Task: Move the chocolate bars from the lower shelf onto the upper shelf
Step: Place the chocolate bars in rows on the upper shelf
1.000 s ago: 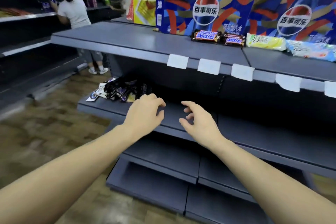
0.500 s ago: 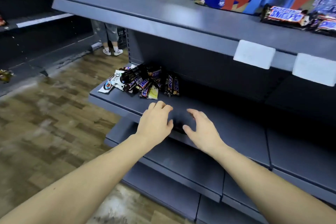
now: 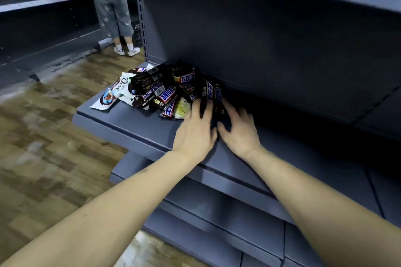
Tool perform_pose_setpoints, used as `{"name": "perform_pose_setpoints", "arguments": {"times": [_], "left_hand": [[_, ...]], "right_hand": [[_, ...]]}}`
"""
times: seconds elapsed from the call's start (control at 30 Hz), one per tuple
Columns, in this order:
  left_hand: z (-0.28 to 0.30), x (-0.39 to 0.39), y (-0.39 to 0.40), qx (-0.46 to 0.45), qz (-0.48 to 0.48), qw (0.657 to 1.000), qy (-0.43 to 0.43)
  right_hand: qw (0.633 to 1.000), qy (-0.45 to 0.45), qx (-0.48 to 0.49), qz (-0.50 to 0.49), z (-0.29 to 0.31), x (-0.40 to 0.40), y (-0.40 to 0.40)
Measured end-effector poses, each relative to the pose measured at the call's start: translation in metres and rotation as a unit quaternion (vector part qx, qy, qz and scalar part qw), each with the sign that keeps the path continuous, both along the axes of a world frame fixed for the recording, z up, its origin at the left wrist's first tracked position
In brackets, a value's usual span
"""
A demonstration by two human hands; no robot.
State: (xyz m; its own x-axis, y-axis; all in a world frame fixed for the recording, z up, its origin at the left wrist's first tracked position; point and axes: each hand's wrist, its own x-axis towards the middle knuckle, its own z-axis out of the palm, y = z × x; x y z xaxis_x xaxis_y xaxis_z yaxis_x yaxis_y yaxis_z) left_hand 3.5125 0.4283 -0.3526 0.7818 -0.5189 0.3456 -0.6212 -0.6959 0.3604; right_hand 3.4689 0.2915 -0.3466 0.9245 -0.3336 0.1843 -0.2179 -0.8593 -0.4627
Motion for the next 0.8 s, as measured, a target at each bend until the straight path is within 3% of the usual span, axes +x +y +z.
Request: {"name": "perform_pose_setpoints", "arguments": {"times": [0.1, 0.17, 0.4, 0.63, 0.8], "left_hand": [[-0.003, 0.002, -0.010, 0.036, 0.009, 0.999, -0.035], [-0.002, 0.001, -0.012, 0.046, 0.014, 0.998, -0.032], [0.008, -0.033, -0.007, 0.042, 0.001, 0.999, -0.021], [0.021, -0.073, -0.004, 0.007, 0.008, 0.999, 0.037], [0.026, -0.088, 0.002, -0.067, -0.002, 0.993, 0.093]], "right_hand": [[0.996, 0.046, -0.080, 0.008, 0.002, 0.012, -0.002], [0.997, 0.020, -0.081, 0.005, 0.001, 0.009, -0.001], [0.991, -0.101, 0.048, -0.066, -0.003, -0.047, -0.007], [0.969, -0.105, 0.179, -0.133, 0.008, -0.114, -0.020], [0.946, -0.108, 0.266, -0.151, 0.012, -0.157, -0.032]]}}
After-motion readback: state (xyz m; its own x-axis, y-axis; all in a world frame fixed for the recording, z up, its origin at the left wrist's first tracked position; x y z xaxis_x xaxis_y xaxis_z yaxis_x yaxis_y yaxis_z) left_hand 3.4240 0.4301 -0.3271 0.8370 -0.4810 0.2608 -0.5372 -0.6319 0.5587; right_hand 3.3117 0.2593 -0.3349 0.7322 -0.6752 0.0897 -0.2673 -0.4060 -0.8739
